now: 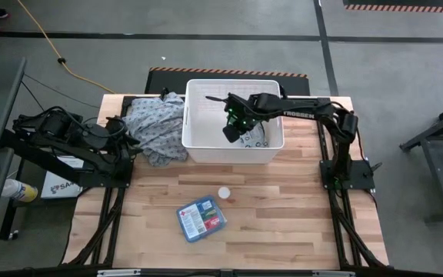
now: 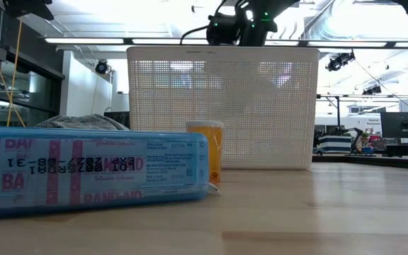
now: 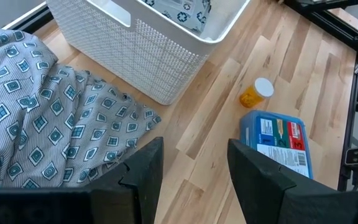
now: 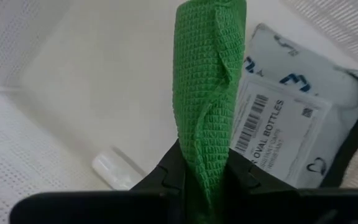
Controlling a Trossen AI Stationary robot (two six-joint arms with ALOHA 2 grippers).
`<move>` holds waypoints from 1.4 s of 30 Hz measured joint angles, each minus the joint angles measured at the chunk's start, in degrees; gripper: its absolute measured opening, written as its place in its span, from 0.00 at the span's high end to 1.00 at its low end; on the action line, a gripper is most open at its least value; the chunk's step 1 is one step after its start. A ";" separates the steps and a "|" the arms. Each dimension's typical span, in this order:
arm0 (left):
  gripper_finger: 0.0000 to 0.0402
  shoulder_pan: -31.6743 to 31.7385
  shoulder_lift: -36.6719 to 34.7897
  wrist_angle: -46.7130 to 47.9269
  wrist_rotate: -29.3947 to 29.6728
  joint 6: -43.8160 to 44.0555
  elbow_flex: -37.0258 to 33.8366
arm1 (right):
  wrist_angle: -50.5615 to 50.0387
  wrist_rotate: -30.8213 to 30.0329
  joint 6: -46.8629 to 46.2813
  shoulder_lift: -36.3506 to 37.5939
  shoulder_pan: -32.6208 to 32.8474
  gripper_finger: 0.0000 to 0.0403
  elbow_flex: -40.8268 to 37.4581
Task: Pick & place medical supplies in basket/bin
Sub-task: Put the rolled green bandage into the white bin
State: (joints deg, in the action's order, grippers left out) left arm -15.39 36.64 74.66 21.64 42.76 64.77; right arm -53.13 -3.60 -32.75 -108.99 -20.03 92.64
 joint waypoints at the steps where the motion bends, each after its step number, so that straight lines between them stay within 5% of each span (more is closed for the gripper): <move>1: 0.47 -0.01 0.00 0.02 0.03 0.01 0.00 | 0.47 0.14 -0.01 0.00 0.00 0.89 -0.54; 19: 0.47 0.01 0.00 -0.01 1.30 1.04 0.00 | 3.88 1.65 -1.42 0.00 0.02 0.88 -6.58; 42: 0.47 -0.01 0.00 -0.01 1.38 1.04 0.00 | 6.69 4.47 0.24 0.00 0.00 0.74 -6.56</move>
State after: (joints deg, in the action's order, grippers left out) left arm -15.40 36.64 74.65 23.03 43.79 64.77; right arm -46.43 0.86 -32.51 -108.99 -20.03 86.08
